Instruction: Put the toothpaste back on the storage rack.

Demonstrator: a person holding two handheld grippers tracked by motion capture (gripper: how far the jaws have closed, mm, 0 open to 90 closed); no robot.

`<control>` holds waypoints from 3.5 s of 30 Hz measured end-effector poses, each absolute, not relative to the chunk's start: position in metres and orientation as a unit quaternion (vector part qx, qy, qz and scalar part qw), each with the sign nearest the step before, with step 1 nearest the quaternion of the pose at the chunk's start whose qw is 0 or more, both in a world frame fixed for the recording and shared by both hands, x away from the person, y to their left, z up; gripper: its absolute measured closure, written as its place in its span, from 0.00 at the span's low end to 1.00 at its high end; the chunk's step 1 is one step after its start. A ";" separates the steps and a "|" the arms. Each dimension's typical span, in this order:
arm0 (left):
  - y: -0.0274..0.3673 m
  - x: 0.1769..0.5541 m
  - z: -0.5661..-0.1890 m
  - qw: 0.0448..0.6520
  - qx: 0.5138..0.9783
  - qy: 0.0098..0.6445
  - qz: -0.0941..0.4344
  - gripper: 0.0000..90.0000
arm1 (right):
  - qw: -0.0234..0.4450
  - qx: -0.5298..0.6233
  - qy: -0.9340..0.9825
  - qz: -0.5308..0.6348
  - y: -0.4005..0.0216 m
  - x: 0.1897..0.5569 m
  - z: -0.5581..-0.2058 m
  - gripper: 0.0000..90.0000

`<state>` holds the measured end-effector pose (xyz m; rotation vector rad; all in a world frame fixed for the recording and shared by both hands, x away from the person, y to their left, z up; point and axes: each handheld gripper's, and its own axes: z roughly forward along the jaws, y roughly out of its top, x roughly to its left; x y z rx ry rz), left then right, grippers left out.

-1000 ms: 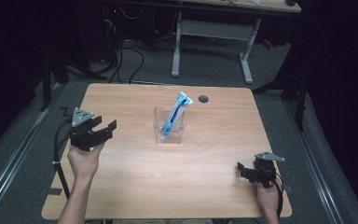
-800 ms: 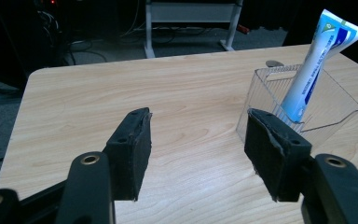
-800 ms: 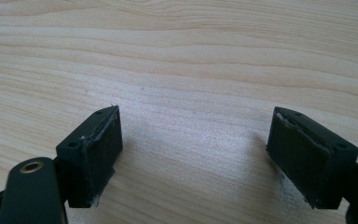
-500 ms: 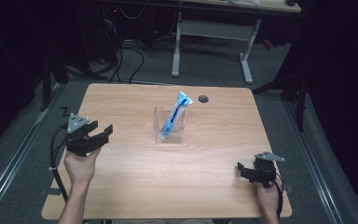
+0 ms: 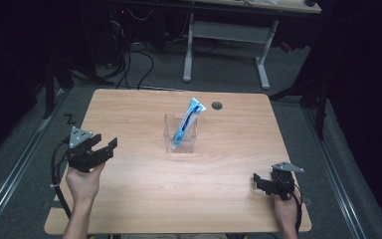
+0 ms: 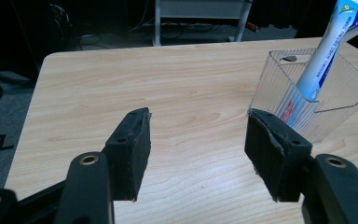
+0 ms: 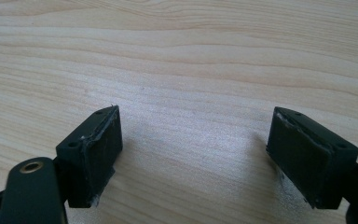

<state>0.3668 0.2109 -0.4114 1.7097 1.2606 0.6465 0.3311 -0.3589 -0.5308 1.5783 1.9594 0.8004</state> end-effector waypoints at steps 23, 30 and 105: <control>0.213 0.358 -0.431 0.430 0.696 0.517 0.252 0.45 | 0.248 0.579 0.719 0.294 -0.359 0.331 -0.531 0.20; 0.212 0.357 -0.436 0.425 0.699 0.519 0.249 0.44 | 0.248 0.579 0.719 0.294 -0.359 0.331 -0.531 0.20; 0.173 0.369 -0.520 0.343 0.744 0.527 0.226 0.39 | 0.248 0.579 0.719 0.294 -0.359 0.331 -0.531 0.20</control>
